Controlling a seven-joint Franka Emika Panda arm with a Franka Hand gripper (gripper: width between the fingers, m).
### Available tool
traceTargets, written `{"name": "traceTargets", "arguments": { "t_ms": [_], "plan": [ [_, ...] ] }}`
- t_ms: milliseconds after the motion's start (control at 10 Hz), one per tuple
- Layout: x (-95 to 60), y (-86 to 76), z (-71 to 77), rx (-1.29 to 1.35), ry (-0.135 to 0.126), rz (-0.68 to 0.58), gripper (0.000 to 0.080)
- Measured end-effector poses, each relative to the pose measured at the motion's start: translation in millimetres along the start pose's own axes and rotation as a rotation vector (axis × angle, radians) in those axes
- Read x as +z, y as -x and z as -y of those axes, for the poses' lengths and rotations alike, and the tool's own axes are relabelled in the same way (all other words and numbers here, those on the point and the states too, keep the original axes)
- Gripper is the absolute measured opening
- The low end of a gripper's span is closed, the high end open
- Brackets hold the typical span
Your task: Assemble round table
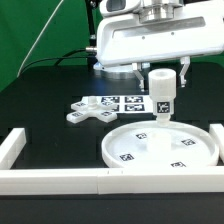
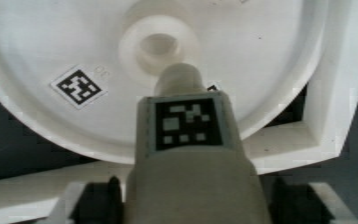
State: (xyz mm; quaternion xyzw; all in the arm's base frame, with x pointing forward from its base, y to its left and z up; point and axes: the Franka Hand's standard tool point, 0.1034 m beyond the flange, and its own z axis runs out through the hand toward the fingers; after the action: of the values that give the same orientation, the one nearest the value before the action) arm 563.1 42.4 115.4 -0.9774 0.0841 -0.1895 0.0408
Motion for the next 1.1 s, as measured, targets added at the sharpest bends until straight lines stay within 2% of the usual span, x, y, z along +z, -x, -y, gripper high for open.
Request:
{"name": "traceTargets", "arguments": {
  "t_ms": [1100],
  "plan": [
    [33.9, 20.4, -8.4, -0.01, 0.02, -0.004, 0.0403]
  ]
}}
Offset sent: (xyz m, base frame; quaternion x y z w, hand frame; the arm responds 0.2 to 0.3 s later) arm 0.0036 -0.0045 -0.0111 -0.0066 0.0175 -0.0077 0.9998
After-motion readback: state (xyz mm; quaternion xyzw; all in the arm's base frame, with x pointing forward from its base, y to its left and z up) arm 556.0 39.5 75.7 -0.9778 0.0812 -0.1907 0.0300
